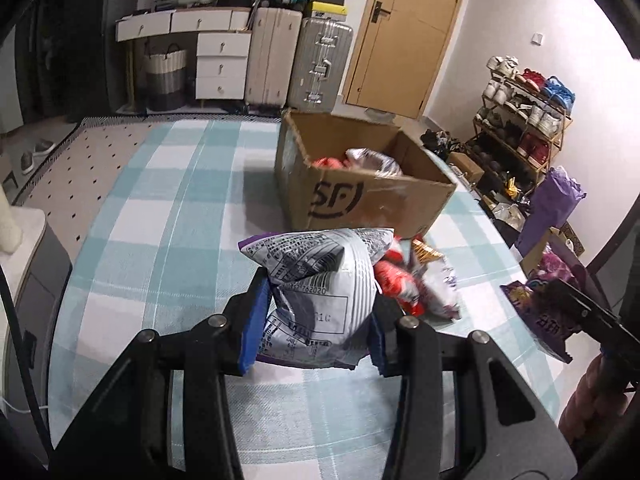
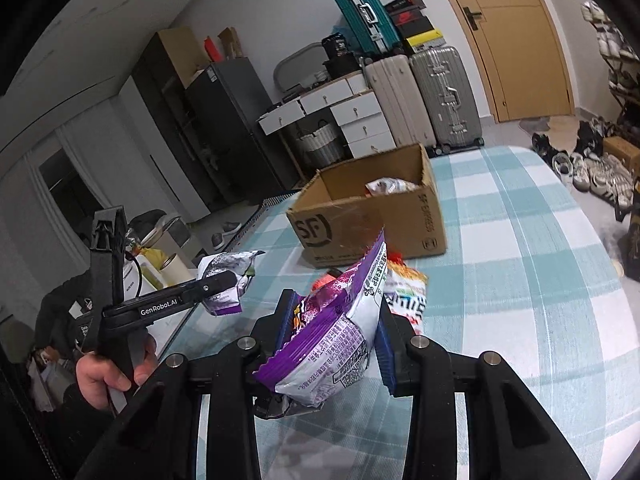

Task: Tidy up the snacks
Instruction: 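Carry the silver-purple bag and purple snack bag over the box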

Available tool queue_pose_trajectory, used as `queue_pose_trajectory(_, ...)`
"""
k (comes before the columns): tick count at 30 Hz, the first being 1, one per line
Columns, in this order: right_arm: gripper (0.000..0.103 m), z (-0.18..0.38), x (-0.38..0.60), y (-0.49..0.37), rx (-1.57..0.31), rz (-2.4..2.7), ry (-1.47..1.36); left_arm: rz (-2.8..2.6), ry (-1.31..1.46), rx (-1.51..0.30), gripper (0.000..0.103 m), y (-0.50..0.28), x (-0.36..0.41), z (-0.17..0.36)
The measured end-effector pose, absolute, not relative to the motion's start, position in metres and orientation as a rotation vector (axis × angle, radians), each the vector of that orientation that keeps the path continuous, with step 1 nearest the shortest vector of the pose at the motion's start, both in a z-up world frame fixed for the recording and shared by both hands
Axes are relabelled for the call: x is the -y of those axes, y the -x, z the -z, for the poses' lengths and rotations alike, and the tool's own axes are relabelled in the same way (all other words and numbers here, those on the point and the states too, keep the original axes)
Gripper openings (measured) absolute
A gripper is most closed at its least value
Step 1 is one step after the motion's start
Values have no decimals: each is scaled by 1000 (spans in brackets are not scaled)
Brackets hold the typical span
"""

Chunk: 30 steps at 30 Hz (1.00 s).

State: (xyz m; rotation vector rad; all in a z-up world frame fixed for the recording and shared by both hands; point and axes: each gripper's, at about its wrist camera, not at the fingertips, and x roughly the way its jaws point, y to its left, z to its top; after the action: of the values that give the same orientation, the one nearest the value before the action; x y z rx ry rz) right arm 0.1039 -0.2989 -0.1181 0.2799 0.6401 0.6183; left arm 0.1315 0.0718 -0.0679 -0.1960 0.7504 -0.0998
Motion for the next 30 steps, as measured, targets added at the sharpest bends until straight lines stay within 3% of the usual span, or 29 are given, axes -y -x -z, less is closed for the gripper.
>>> queue_pose_trajectory(15, 36, 48, 278, -139, -556, -627, -156, 201, 127, -688, 40, -163, -39, -5)
queue_pose_trajectory(30, 36, 12, 264, -226, -587, -601, -141, 181, 86, -702, 40, -247, -31, -52)
